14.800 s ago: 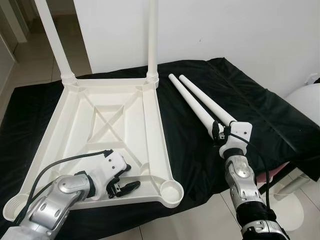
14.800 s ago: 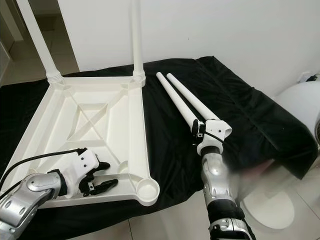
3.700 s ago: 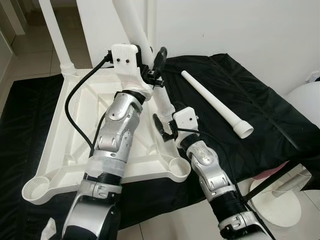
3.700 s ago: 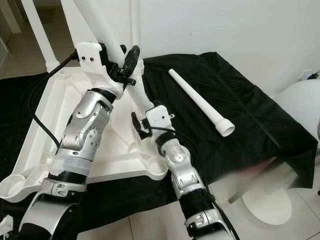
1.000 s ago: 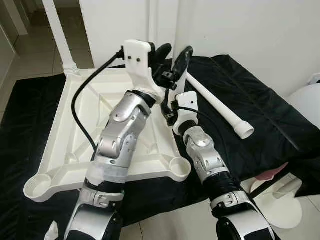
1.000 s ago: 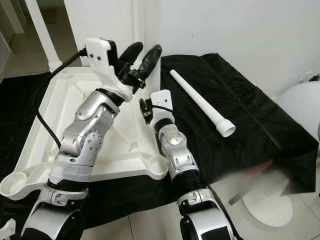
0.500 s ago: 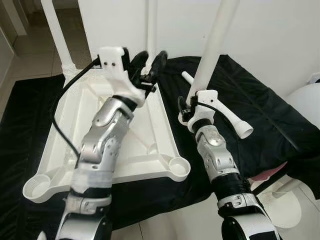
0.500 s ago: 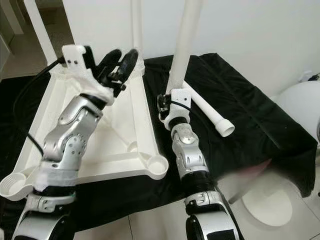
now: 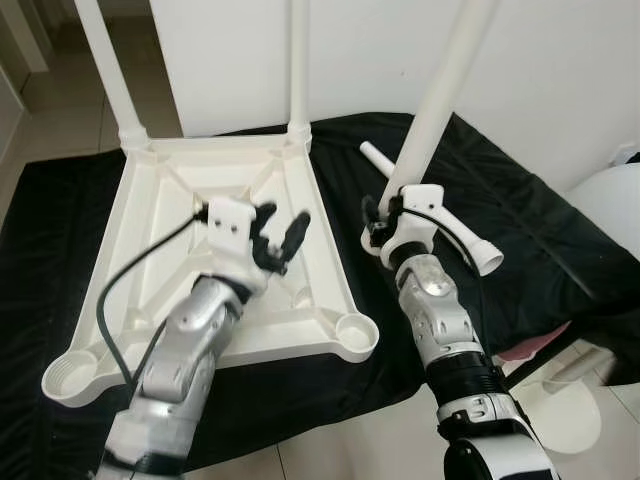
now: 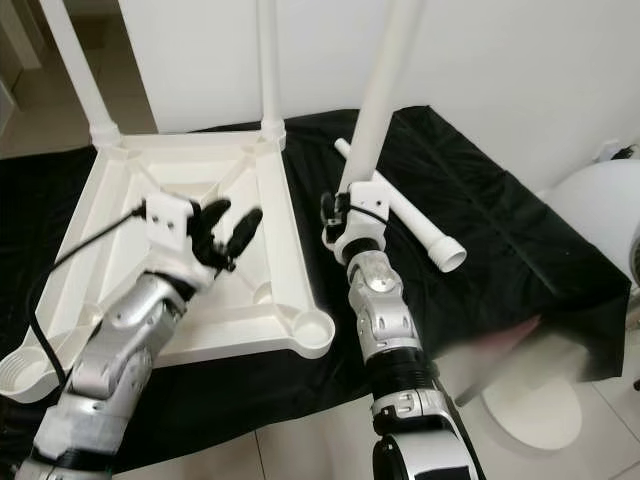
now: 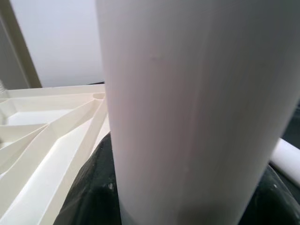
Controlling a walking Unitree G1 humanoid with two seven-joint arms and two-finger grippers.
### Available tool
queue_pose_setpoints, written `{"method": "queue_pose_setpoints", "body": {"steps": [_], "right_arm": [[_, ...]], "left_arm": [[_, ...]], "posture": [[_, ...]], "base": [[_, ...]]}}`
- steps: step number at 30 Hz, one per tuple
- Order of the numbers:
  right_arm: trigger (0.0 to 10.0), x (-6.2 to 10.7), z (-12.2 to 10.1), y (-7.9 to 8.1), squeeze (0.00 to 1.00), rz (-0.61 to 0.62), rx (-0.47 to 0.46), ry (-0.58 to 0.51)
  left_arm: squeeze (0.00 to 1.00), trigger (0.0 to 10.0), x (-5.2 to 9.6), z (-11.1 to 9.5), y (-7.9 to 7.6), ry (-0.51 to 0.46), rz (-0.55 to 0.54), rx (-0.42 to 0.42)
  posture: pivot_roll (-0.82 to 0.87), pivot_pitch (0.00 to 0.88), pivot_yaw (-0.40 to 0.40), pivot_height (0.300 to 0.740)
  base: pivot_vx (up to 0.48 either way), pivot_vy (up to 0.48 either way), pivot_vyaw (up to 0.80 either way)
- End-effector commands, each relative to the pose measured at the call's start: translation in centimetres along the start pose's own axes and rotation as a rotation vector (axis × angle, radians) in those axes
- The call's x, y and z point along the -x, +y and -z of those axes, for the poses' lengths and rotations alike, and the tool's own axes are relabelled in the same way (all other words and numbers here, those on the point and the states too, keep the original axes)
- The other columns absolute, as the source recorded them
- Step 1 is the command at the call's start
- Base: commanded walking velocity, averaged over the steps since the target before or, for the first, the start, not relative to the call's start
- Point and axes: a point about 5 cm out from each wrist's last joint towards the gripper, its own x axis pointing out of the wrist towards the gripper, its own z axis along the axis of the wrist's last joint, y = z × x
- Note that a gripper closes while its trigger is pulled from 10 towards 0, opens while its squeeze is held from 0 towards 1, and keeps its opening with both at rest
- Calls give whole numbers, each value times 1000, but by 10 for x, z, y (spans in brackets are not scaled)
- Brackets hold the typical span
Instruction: Building children table
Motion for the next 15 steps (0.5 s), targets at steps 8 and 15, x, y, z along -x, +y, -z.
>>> {"method": "queue_pose_setpoints", "body": {"steps": [8, 15], "right_arm": [[10000, 7, 3, 9, 0, -92, -19, 6], [10000, 6, 6, 9, 0, -92, -1, 18]], "left_arm": [[0, 10000, 33, 12, -25, 57, 401, -248], [0, 10000, 48, 31, -25, 153, 477, -342]], "posture": [[20, 28, -30, 740], [30, 18, -35, 740]], "base": [[0, 0, 0], [0, 0, 0]]}}
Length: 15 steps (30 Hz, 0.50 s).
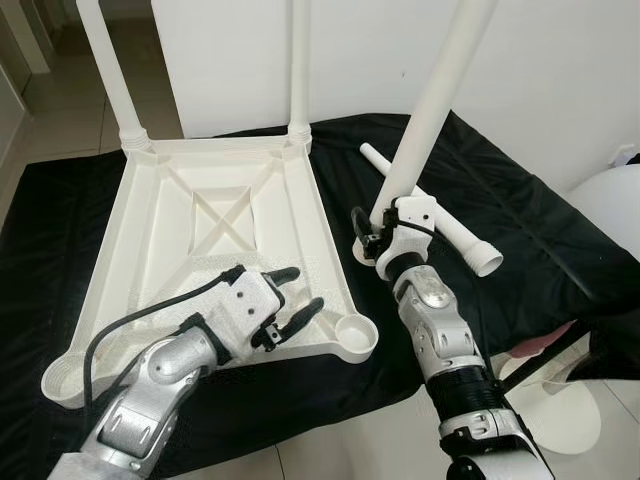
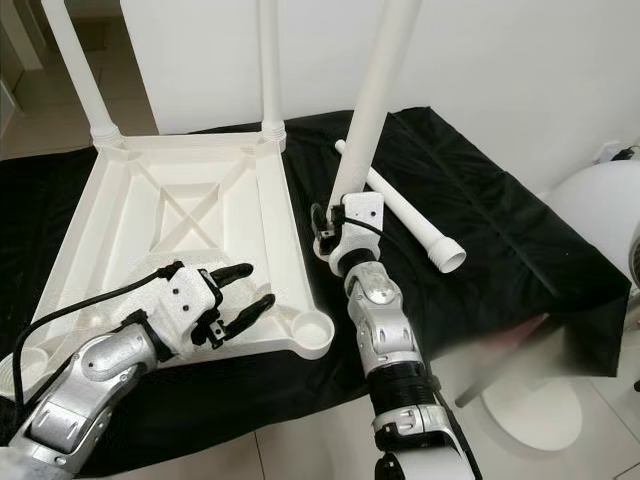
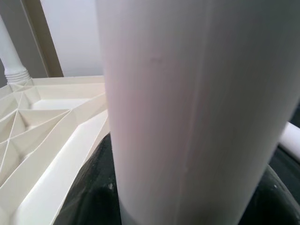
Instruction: Building children table
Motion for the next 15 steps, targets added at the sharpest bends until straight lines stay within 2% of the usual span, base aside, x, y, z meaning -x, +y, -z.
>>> {"method": "queue_pose_setpoints", "body": {"steps": [1, 10, 12, 15], "right_arm": [[10000, -2, -2, 1, 0, -9, 12, -5], [10000, -2, 0, -2, 0, 3, 33, 8], [10000, -2, 1, -2, 0, 5, 42, 9], [10000, -2, 0, -1, 0, 4, 41, 7]], "left_arm": [[0, 10000, 2, 7, -6, 32, 45, -15], [0, 10000, 5, 19, -9, 98, 83, -54], [0, 10000, 2, 29, -9, 146, 94, -81], [0, 10000, 1, 32, -9, 155, 101, -86]], "posture": [[31, 16, -37, 740], [30, 8, -33, 740], [22, 5, -29, 740], [19, 4, -28, 740]], "base": [[0, 0, 0], [0, 0, 0], [0, 0, 0], [0, 0, 0]]}}
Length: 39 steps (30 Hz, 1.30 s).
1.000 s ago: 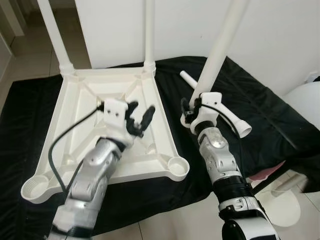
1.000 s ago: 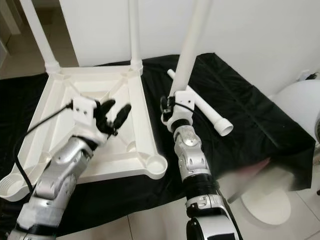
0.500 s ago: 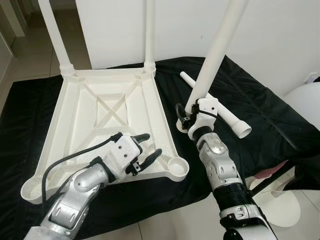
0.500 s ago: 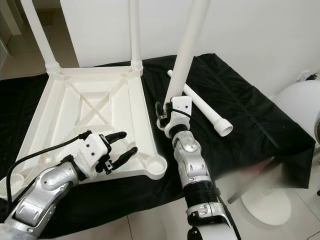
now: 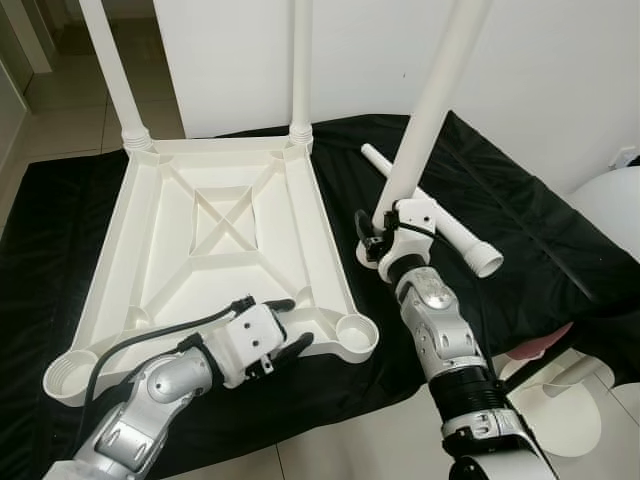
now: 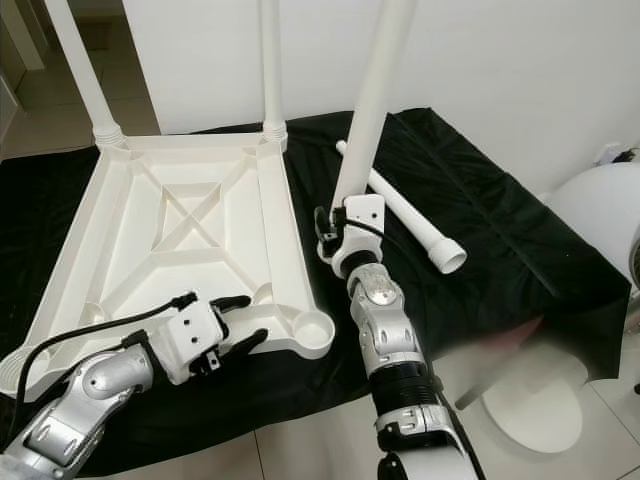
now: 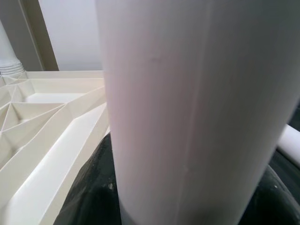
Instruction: Building children table
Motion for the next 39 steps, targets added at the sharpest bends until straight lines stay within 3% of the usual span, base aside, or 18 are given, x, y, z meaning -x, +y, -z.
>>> {"method": "queue_pose_setpoints", "body": {"steps": [1, 13, 19, 20, 23, 27, 32, 36, 39], "right_arm": [[10000, -1, -2, 3, 0, -7, 7, -11], [10000, 1, -1, 0, 0, 4, 17, -5], [10000, 1, -2, 0, 0, 5, 16, -6], [10000, 1, -2, 1, 0, 2, 14, -7], [10000, 1, -2, 2, 0, 1, 15, -6], [10000, 2, -1, 1, 0, 2, 15, -5], [10000, 8, 2, -4, 0, 17, 15, 2], [10000, 11, 5, -6, 0, 23, 19, 11], [10000, 12, 6, -6, 0, 24, 20, 13]], "left_arm": [[0, 10000, -4, 10, -6, 47, 38, -1], [0, 10000, -30, 15, -10, 83, 65, -41], [0, 10000, -50, 12, -7, 62, 35, -71], [0, 10000, -62, 4, -3, 34, 12, -78], [0, 10000, -69, -1, 3, 16, -10, -90], [0, 10000, -70, -2, 6, 11, -20, -93], [0, 10000, -60, -4, 11, -21, -25, -51], [0, 10000, -54, -15, 7, -109, 11, 54], [0, 10000, -52, -20, 4, -139, 41, 87]], "posture": [[19, 4, -28, 740], [-7, 9, -19, 740], [-9, 16, -20, 740], [-12, 22, -19, 740], [-15, 26, -14, 740], [-19, 31, -9, 740], [-21, 33, -6, 740], [-18, 39, -2, 740], [-15, 39, -2, 740]], "base": [[0, 0, 0], [0, 0, 0], [0, 0, 0], [0, 0, 0], [0, 0, 0], [0, 0, 0], [0, 0, 0], [0, 0, 0], [0, 0, 0]]}}
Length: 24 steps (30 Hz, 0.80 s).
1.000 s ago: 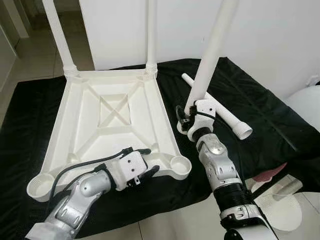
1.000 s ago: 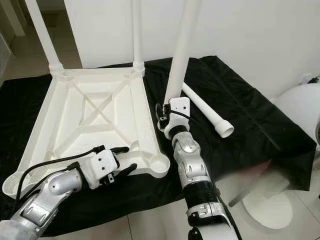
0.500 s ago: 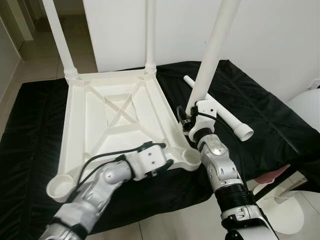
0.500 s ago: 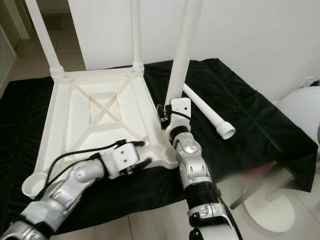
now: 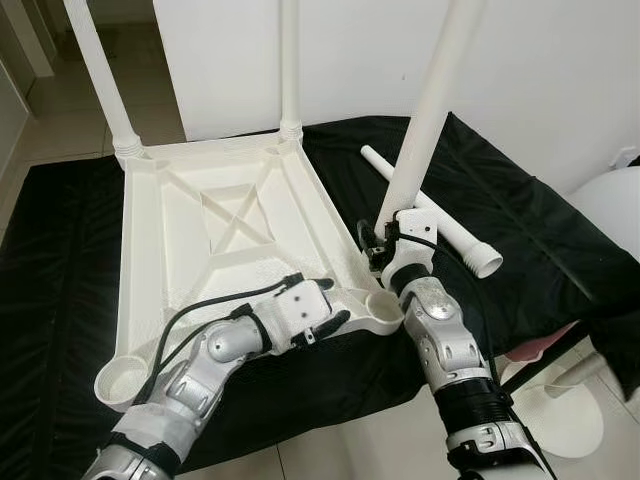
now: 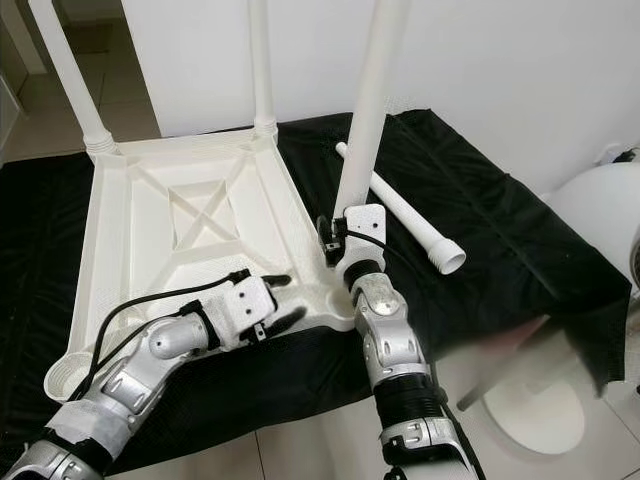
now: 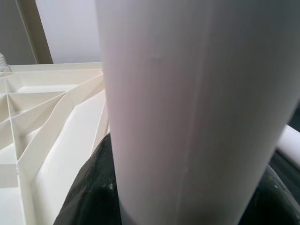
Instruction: Building children table
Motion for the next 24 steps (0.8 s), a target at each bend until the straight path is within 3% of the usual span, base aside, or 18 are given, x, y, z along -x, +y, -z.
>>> {"method": "queue_pose_setpoints", "body": {"steps": [1, 6, 15, 17, 22, 24], "right_arm": [[10000, 1, 1, -1, 0, 8, -4, 5], [10000, 0, 1, 1, 0, 3, -1, 7], [10000, 0, 1, 2, 0, -5, -3, 8], [10000, 0, 0, 3, 0, -10, -5, 5], [10000, 0, -1, 4, 0, -16, -7, 2], [10000, 1, -1, 6, 0, -37, -9, 2]], "left_arm": [[0, 10000, 3, -4, -6, -13, 85, 30], [0, 10000, 1, -5, -15, -3, 151, 59], [0, 10000, -6, 6, -26, 58, 174, 6], [0, 10000, -9, 11, -23, 105, 140, -42], [0, 10000, -10, 12, -17, 125, 103, -55], [0, 10000, -11, 9, -1, 115, 27, -52]], "posture": [[-15, 39, -2, 740], [-11, 40, -4, 740], [-11, 37, -6, 740], [-11, 37, -6, 740], [-13, 36, -7, 740], [-17, 35, -7, 740]], "base": [[0, 0, 0], [0, 0, 0], [0, 0, 0], [0, 0, 0], [0, 0, 0], [0, 0, 0]]}}
